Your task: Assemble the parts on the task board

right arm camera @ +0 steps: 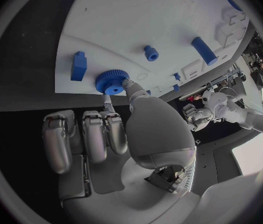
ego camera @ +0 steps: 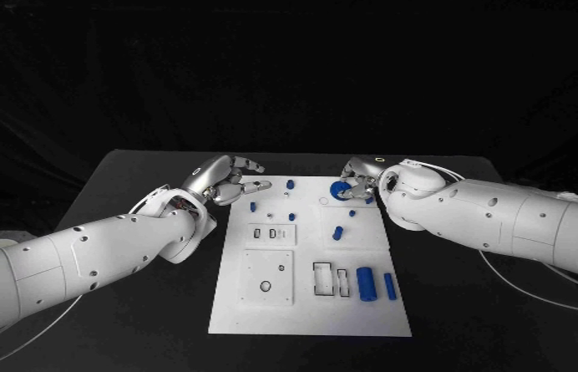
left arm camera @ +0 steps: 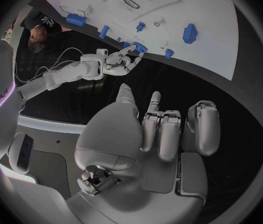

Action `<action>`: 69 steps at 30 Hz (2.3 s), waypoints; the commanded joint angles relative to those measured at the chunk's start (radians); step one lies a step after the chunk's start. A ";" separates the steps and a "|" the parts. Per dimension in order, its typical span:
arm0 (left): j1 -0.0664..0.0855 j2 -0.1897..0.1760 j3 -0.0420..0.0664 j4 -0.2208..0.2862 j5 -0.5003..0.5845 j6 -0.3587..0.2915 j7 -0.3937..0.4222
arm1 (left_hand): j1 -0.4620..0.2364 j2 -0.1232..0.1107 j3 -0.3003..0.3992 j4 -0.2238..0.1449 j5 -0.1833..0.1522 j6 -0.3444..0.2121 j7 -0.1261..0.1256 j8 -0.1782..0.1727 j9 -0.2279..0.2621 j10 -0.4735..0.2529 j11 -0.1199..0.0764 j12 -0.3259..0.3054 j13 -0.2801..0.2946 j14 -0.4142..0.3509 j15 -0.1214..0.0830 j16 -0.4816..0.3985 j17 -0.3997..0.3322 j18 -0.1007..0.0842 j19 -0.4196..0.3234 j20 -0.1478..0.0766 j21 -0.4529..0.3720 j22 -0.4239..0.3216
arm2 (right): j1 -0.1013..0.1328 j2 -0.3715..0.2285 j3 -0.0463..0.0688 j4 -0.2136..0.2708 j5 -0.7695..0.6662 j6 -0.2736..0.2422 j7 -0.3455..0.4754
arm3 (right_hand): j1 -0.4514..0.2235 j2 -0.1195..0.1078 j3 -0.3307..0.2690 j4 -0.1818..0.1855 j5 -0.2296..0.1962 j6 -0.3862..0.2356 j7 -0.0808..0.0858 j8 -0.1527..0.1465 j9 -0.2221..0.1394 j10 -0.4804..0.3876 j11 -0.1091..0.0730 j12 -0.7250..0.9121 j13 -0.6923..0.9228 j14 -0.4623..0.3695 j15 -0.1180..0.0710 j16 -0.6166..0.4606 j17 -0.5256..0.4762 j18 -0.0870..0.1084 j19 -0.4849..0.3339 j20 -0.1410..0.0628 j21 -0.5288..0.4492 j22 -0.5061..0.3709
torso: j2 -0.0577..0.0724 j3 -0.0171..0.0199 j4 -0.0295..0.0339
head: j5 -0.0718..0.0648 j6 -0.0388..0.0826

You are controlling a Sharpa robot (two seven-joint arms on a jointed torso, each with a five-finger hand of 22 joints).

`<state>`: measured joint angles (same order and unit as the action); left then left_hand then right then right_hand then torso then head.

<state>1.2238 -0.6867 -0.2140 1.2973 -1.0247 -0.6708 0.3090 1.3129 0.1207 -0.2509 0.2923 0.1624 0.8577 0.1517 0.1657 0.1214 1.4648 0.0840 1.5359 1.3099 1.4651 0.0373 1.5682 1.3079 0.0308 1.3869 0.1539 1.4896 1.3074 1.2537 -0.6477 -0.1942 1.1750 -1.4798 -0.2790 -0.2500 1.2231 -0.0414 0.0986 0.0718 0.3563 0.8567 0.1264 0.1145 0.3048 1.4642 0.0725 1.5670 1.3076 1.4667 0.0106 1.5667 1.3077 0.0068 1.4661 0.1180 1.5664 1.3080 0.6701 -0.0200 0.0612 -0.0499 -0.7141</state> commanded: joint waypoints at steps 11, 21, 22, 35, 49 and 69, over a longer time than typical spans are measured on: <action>0.001 0.003 0.001 0.003 -0.003 0.002 0.008 | 0.010 0.001 -0.006 -0.002 0.007 -0.004 -0.001 0.003 0.001 0.058 -0.002 -0.003 0.176 0.106 0.002 0.003 0.263 0.012 -0.005 0.001 -0.003 0.113 | -0.002 0.008 0.000 -0.003 -0.017 0.032 -0.027 | 0.008 0.003 0.029 -0.013 0.015 0.024 0.000 0.004 0.008 0.107 -0.005 0.004 0.263 0.104 -0.008 0.004 0.263 -0.007 0.105 -0.003 0.004 0.263 | 0.000 -0.0002 0.0005 | 0.001 -0.001; 0.001 0.002 0.001 0.005 -0.004 0.001 0.009 | 0.010 0.001 -0.006 -0.002 0.007 -0.004 -0.001 0.004 0.001 0.058 -0.002 -0.004 0.175 0.106 0.002 0.003 0.263 0.012 -0.006 0.001 -0.004 0.113 | -0.003 0.009 0.000 0.000 -0.026 0.037 -0.036 | 0.039 0.002 0.076 -0.050 0.024 0.084 -0.006 0.023 0.028 0.107 -0.010 0.004 0.263 0.104 -0.012 0.004 0.263 -0.007 0.105 -0.007 0.004 0.263 | 0.000 0.0004 -0.0003 | 0.008 0.000; 0.001 0.002 0.001 0.005 -0.004 0.001 0.009 | 0.010 0.001 -0.006 -0.002 0.007 -0.004 -0.001 0.004 0.001 0.058 -0.002 -0.004 0.175 0.106 0.002 0.003 0.263 0.012 -0.006 0.001 -0.004 0.113 | -0.003 0.009 0.000 0.000 -0.027 0.036 -0.036 | 0.040 0.002 0.079 -0.052 0.025 0.088 -0.006 0.024 0.029 0.107 -0.010 0.004 0.263 0.104 -0.012 0.004 0.263 -0.007 0.105 -0.007 0.004 0.263 | 0.000 0.0004 -0.0002 | 0.008 0.000; 0.001 0.001 0.001 0.008 -0.005 0.000 0.010 | 0.010 0.001 -0.006 -0.002 0.007 -0.004 -0.001 0.004 0.001 0.058 -0.002 -0.004 0.175 0.106 0.002 0.003 0.263 0.012 -0.006 0.001 -0.004 0.113 | -0.004 -0.001 0.000 0.019 -0.011 -0.053 0.001 | 0.038 -0.002 0.108 -0.066 0.052 0.148 -0.006 0.036 0.042 0.107 -0.011 0.004 0.263 0.104 -0.015 0.004 0.263 -0.007 0.105 -0.010 0.004 0.263 | 0.000 -0.0001 0.0004 | 0.007 0.002; 0.001 -0.003 0.001 0.009 -0.005 0.001 0.009 | 0.010 0.001 -0.006 -0.002 0.007 -0.004 -0.001 0.004 0.001 0.058 -0.002 -0.004 0.175 0.106 0.002 0.003 0.263 0.012 -0.006 0.001 -0.004 0.113 | 0.006 -0.017 0.005 0.077 0.059 -0.170 0.068 | 0.040 -0.005 0.115 -0.071 0.059 0.158 -0.006 0.036 0.044 0.107 -0.011 0.004 0.263 0.104 -0.015 0.004 0.263 -0.007 0.105 -0.010 0.004 0.263 | 0.000 -0.0001 -0.0008 | 0.012 0.002; 0.001 -0.001 0.001 0.004 -0.008 -0.002 0.010 | 0.010 0.001 -0.006 -0.002 0.007 -0.004 -0.001 0.004 0.001 0.058 -0.002 -0.004 0.175 0.106 0.002 0.003 0.263 0.012 -0.006 0.001 -0.004 0.113 | 0.019 0.081 0.009 0.074 0.079 -0.150 0.113 | 0.035 -0.007 0.120 -0.071 0.046 0.157 -0.001 0.028 0.043 0.107 -0.008 0.004 0.263 0.104 -0.013 0.004 0.263 -0.007 0.105 -0.009 0.004 0.263 | -0.001 -0.0005 -0.0005 | 0.022 0.008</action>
<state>1.2237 -0.6897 -0.2140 1.3007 -1.0279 -0.6707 0.3092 1.3128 0.1207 -0.2509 0.2922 0.1680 0.8577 0.1517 0.1657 0.1212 1.4648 0.0841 1.5370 1.3107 1.4651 0.0373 1.5682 1.3073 0.0308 1.3869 0.1539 1.4897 1.3074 1.2717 -0.5703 -0.1854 1.2509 -1.4048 -0.4494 -0.1570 1.2546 -0.0417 0.2134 0.0011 0.4078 0.9712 0.1620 0.1465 0.3244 1.4642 0.0654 1.5669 1.3079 1.4667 0.0034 1.5667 1.3081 0.0068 1.4661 0.1181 1.5663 1.3073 0.6695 -0.0204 0.0616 -0.0304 -0.7075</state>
